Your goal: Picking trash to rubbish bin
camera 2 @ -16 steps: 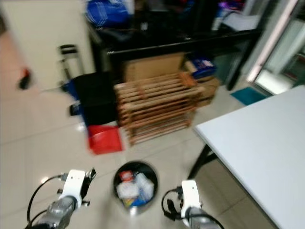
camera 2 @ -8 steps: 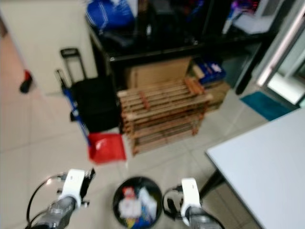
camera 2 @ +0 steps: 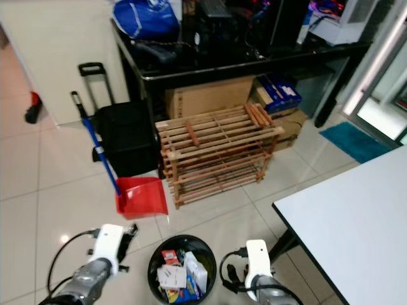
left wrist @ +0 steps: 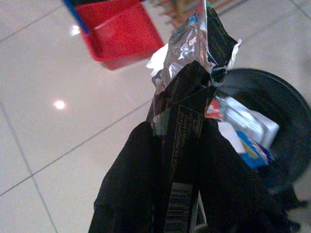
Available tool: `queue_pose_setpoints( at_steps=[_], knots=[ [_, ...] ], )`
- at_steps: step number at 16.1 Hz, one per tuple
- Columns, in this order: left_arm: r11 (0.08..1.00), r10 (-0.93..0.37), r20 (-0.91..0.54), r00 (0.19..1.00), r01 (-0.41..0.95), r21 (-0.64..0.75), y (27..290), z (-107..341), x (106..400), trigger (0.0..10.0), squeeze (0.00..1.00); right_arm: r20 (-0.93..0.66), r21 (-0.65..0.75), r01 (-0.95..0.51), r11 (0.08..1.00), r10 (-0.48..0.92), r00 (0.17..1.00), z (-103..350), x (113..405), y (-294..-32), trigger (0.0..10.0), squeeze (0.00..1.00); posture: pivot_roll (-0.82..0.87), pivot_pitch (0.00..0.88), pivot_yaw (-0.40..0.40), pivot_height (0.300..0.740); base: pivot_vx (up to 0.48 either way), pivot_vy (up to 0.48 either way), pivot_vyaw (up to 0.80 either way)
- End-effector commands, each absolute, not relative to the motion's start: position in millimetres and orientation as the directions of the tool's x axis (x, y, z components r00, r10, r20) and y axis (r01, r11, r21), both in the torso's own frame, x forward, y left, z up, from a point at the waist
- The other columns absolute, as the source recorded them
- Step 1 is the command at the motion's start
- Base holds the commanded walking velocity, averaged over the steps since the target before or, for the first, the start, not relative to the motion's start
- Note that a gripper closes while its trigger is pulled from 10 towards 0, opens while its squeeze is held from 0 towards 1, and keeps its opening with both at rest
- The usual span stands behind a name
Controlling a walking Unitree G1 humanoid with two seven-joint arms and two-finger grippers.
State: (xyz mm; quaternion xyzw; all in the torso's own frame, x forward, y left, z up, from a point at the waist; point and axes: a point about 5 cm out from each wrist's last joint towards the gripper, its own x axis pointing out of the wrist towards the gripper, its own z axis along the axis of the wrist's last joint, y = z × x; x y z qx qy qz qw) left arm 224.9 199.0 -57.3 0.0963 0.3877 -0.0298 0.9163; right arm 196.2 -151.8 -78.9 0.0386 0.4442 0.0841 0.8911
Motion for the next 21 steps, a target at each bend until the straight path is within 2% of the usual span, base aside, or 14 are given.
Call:
queue_pose_setpoints(
  at_steps=[1, 5, 10, 16, 17, 21],
  knots=[
    [0.974, -0.015, -0.724, 0.690, 0.174, 0.146, 192.6, -56.6, 228.3, 10.0, 0.00, -0.792, 0.138, -0.107, 0.985, 0.175, 0.584, -79.9, 194.1, -155.4, 10.0, 0.00, 0.00, 0.054, -0.064, 0.740, 0.000, 0.000, 0.00],
    [0.958, -0.129, -0.687, 0.715, 0.269, 0.101, 167.2, -46.3, 246.8, 10.0, 0.00, -0.748, 0.194, -0.177, 0.965, 0.262, 0.609, -75.3, 198.5, -151.9, 10.0, 0.00, -0.06, 0.095, -0.067, 0.740, 0.000, 0.000, 0.00],
    [0.909, -0.276, -0.682, 0.677, 0.415, 0.044, 132.4, -49.9, 241.1, 10.0, 0.00, -0.692, 0.281, -0.288, 0.915, 0.401, 0.600, -71.1, 196.2, -153.2, 10.0, 0.00, -0.12, 0.160, -0.105, 0.740, 0.000, 0.000, 0.00],
    [0.899, -0.308, -0.682, 0.663, 0.437, 0.018, 117.7, -52.1, 237.0, 10.0, 0.00, -0.694, 0.315, -0.328, 0.891, 0.452, 0.561, -74.5, 184.1, -153.9, 10.0, 0.00, -0.14, 0.209, -0.121, 0.740, 0.000, 0.000, 0.00],
    [0.898, -0.305, -0.687, 0.659, 0.439, 0.023, 118.8, -53.0, 235.7, 10.0, 1.00, -0.694, 0.319, -0.325, 0.890, 0.454, 0.559, -75.2, 182.4, -153.1, 10.0, 0.00, -0.15, 0.213, -0.117, 0.740, 0.000, 0.000, 0.00],
    [0.903, -0.285, -0.691, 0.664, 0.428, 0.039, 124.8, -53.9, 234.9, 10.0, 1.00, -0.689, 0.330, -0.319, 0.888, 0.458, 0.561, -75.2, 180.6, -153.6, 10.0, 0.00, -0.14, 0.215, -0.111, 0.740, 0.000, 0.000, 0.00]
  ],
)
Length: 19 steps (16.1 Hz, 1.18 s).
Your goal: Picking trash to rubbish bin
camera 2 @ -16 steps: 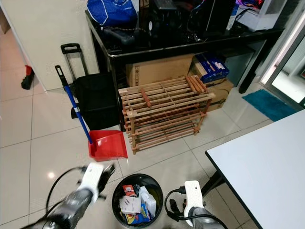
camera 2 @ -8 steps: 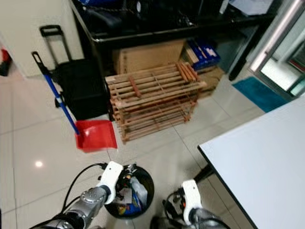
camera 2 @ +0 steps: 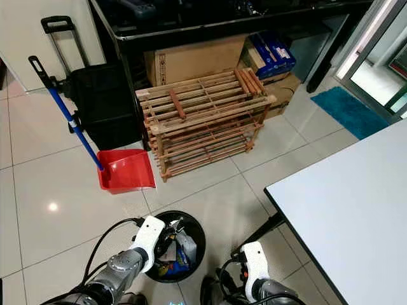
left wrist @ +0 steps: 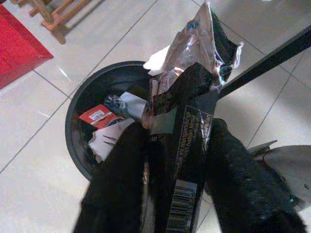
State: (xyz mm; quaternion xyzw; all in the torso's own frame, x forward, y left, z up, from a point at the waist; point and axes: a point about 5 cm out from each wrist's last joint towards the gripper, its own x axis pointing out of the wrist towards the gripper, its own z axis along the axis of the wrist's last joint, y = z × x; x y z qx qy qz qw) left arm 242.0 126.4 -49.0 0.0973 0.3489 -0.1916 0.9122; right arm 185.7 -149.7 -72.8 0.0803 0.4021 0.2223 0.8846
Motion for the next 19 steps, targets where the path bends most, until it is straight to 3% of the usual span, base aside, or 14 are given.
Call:
queue_pose_setpoints(
  at_steps=[1, 7, 8, 14, 16, 19],
  knots=[
    [0.903, -0.285, -0.691, 0.664, 0.427, 0.039, 125.3, -53.9, 234.8, 10.0, 1.00, -0.690, 0.330, -0.318, 0.889, 0.457, 0.561, -75.3, 180.4, -154.0, 10.0, 0.00, -0.14, 0.215, -0.111, 0.740, 0.000, 0.000, 0.00],
    [0.903, -0.281, -0.689, 0.668, 0.428, 0.046, 128.4, -52.7, 236.8, 10.0, 1.00, -0.662, 0.374, -0.311, 0.873, 0.487, 0.570, -72.3, 184.8, -146.7, 10.0, 0.00, -0.13, 0.218, -0.110, 0.740, 0.000, 0.000, 0.00],
    [0.903, -0.277, -0.689, 0.670, 0.427, 0.052, 128.8, -52.6, 237.0, 10.0, 0.02, -0.659, 0.380, -0.313, 0.870, 0.493, 0.568, -72.1, 185.0, -146.0, 10.0, 0.00, -0.13, 0.218, -0.110, 0.740, 0.000, 0.000, 0.00],
    [0.900, -0.263, -0.692, 0.673, 0.429, 0.075, 135.1, -52.0, 238.1, 10.0, 0.00, -0.669, 0.342, -0.285, 0.895, 0.445, 0.595, -69.9, 194.9, -144.3, 10.0, 0.00, -0.09, 0.176, -0.095, 0.740, 0.000, 0.000, 0.00],
    [0.913, -0.225, -0.693, 0.685, 0.396, 0.095, 148.6, -51.2, 239.2, 10.0, 0.00, -0.677, 0.297, -0.196, 0.935, 0.351, 0.647, -66.5, 207.1, -148.3, 10.0, 0.00, -0.06, 0.145, -0.077, 0.740, 0.000, 0.000, 0.00],
    [0.938, -0.155, -0.697, 0.700, 0.327, 0.119, 173.3, -51.5, 236.5, 10.0, 0.00, -0.651, 0.330, -0.194, 0.924, 0.371, 0.662, -60.9, 218.3, -136.1, 10.0, 0.00, -0.02, 0.107, -0.058, 0.740, 0.000, 0.000, 0.00]
  ],
)
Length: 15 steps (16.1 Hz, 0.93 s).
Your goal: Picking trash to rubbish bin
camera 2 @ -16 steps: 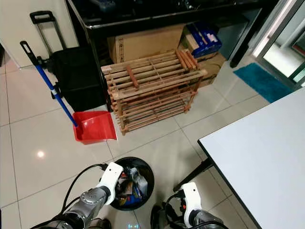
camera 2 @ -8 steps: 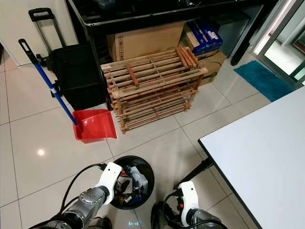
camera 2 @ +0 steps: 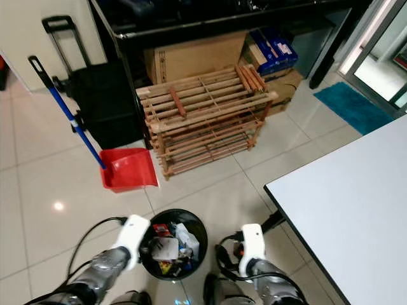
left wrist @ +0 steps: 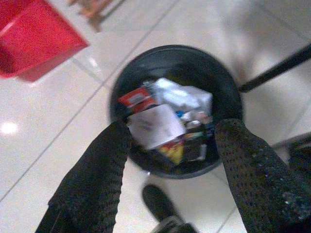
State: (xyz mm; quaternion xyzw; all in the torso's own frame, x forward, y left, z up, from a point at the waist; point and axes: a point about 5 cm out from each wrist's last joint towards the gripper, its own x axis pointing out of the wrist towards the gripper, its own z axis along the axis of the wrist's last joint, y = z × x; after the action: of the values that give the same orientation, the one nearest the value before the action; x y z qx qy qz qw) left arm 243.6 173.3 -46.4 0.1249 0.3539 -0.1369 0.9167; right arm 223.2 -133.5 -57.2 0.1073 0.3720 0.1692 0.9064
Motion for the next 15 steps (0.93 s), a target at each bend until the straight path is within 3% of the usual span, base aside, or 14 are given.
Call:
queue_pose_setpoints(
  at_steps=[1, 5, 8, 15],
  knots=[
    [0.944, -0.138, -0.698, 0.703, 0.306, 0.122, 179.1, -50.9, 236.6, 10.0, 0.00, -0.645, 0.338, -0.189, 0.922, 0.373, 0.667, -59.2, 221.5, -132.8, 10.0, 0.00, -0.01, 0.097, -0.051, 0.740, 0.000, 0.000, 0.00],
    [0.958, -0.091, -0.700, 0.708, 0.255, 0.133, 192.8, -51.4, 233.3, 10.0, 0.00, -0.649, 0.333, -0.165, 0.928, 0.353, 0.674, -57.8, 226.2, -126.3, 10.0, 0.00, 0.01, 0.058, -0.040, 0.740, 0.000, 0.000, 0.00],
    [0.964, -0.067, -0.707, 0.704, 0.228, 0.136, 194.5, -53.4, 230.6, 10.0, 0.00, -0.731, 0.177, -0.100, 0.979, 0.199, 0.653, -66.7, 217.4, -143.8, 10.0, 0.00, 0.01, 0.034, -0.040, 0.740, 0.000, 0.000, 0.00],
    [0.974, 0.017, -0.675, 0.737, 0.141, 0.179, 200.9, -51.6, 231.2, 10.0, 0.00, -0.706, 0.045, 0.001, 0.999, 0.031, 0.708, -62.1, 223.3, -166.4, 10.0, 0.00, 0.01, 0.000, -0.051, 0.740, 0.000, 0.000, 0.00]
  ],
)
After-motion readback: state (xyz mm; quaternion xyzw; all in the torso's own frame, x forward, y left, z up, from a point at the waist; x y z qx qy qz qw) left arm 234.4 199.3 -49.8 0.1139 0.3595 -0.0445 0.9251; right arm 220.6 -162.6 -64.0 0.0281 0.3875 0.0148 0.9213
